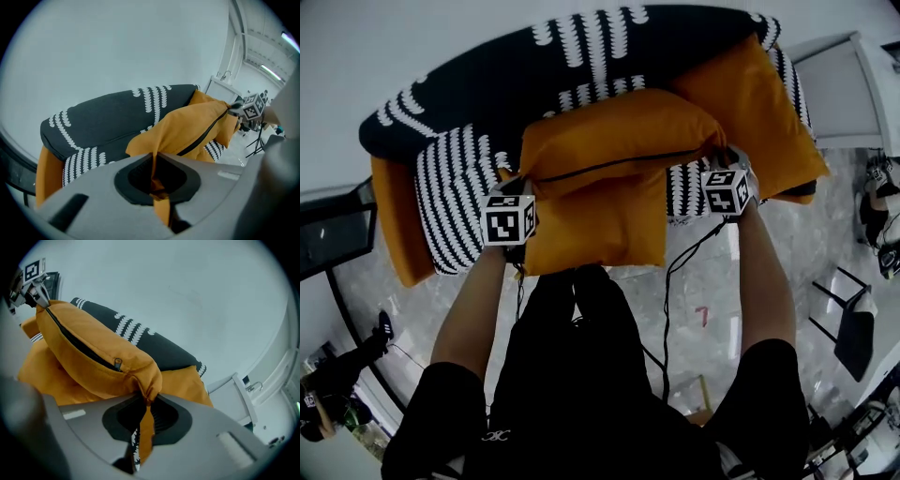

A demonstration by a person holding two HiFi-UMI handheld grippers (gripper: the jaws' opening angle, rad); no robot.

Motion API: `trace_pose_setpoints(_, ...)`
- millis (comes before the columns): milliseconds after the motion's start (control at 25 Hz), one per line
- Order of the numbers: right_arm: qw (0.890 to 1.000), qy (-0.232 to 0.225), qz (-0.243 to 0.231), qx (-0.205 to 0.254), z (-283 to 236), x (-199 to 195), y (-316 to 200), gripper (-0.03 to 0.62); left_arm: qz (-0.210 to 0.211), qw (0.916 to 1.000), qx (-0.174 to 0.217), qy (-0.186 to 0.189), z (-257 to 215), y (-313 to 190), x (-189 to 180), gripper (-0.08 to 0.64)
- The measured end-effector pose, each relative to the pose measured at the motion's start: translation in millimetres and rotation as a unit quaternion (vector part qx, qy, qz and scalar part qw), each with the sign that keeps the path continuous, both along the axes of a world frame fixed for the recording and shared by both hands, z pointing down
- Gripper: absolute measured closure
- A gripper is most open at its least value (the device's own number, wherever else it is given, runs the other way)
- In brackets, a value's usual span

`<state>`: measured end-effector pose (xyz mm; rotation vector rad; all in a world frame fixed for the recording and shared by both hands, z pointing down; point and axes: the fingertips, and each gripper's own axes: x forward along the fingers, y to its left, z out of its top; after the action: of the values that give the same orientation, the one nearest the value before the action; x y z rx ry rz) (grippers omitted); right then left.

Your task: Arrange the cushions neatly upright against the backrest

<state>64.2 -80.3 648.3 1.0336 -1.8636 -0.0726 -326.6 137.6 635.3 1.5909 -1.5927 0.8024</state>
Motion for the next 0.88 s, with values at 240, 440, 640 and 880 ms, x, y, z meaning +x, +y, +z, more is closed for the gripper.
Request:
trace_pose_setpoints(240,0.999,-0.003,-0.021,0.037,-52.8,-32.2,-7.4,0.557,-0.019,0.9990,0.040,-0.007,-34.8,2.7,-24.5,0.546)
trace_pose_setpoints(440,0.998,-0.022,-0.029,0.057,-98.4,-50.6,-2.0,0.557,-0.034,0.9966,0.073,-0.015,-76.0,13.0,-39.2,0.546)
trace_pose_setpoints(640,0.994,-0.042,-0.053,0.082,-149.4,-79.8,2.7,0.558,-0.054,0.9926,0.106,-0.023,-123.3,28.0,-61.7,0.546)
trace_pose_setpoints(880,0.985,-0.062,-0.101,0.128,-209.2,-133.0,19.0,0.558,-0.105,0.9829,0.144,-0.046,-175.1,57.2,-106.7,0.546)
